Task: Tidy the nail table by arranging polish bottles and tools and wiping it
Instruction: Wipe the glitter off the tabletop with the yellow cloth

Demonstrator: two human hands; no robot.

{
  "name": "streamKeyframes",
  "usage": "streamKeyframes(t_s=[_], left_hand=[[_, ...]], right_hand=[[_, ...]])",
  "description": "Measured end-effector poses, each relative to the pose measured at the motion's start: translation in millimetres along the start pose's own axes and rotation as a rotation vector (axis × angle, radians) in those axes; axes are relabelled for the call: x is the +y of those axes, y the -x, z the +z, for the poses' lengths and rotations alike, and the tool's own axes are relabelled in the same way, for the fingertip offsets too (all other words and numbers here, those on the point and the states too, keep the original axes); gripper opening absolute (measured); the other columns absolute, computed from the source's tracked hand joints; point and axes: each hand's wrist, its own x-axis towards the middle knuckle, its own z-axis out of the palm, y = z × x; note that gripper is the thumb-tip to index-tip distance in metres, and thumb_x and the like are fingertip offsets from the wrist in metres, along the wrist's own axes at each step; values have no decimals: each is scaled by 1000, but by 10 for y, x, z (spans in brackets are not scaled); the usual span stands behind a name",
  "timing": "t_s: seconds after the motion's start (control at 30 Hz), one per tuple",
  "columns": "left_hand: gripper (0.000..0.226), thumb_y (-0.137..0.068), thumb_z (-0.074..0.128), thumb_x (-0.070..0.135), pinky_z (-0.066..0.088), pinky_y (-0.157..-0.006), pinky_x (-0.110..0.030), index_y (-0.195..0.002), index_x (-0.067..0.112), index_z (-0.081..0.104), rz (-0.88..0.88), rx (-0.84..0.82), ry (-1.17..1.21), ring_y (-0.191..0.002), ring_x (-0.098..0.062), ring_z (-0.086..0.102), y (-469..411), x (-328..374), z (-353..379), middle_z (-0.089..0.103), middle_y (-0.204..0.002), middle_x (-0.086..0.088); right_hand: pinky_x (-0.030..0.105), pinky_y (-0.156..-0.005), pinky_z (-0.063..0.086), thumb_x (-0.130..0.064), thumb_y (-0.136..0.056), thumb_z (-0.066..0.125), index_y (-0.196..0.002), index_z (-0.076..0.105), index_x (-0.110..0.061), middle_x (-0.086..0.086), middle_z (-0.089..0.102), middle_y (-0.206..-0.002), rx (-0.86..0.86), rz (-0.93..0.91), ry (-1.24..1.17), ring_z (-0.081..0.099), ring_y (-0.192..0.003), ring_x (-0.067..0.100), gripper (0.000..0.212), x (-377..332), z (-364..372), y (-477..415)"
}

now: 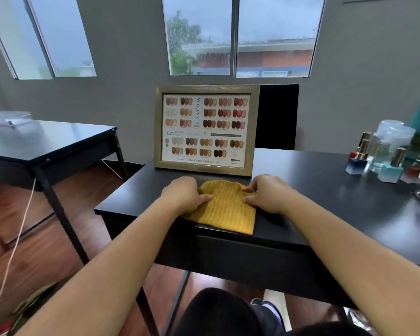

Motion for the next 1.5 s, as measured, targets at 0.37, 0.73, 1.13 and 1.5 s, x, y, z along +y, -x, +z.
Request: streamKeyframes(t_s=[0.37,0.73,1.13,1.5], left_hand=[[44,-79,66,46,47,-75,-34,-107,14,57,-131,118,-54,-97,-25,57,-53,-695,-279,62,-105,-7],[57,-80,70,16,39,-93,-31,-125,43,47,40,45,362,-118,-18,47,-13,-1258,-526,51,-127,-1],[57,-93,46,40,27,-109,-42,-145,30,25,90,183,-219,-141,-23,23,17,-1076,-271,14,-157,3],[53,-98,15,49,-8,-115,-46,-148,34,3,39,-143,-182,-145,-10,-7,-55,-1268,-286,-3,-158,11]], right_hand=[[25,-56,43,-9,-75,73,-87,48,-27,-2,56,-84,-56,-166,-393,52,-73,11,33,-812,215,-363],[27,-61,48,-5,-74,73,-100,48,-21,0,56,-84,5,-173,-616,56,-75,14,39,-1090,288,-584],[39,-95,33,-41,-92,46,-115,56,-18,0,59,-119,187,-463,154,54,-108,20,34,-1205,411,-373],[44,-117,-2,-55,-97,19,-150,13,-11,5,13,-159,-148,-425,271,12,-146,17,69,-1272,510,-335]])
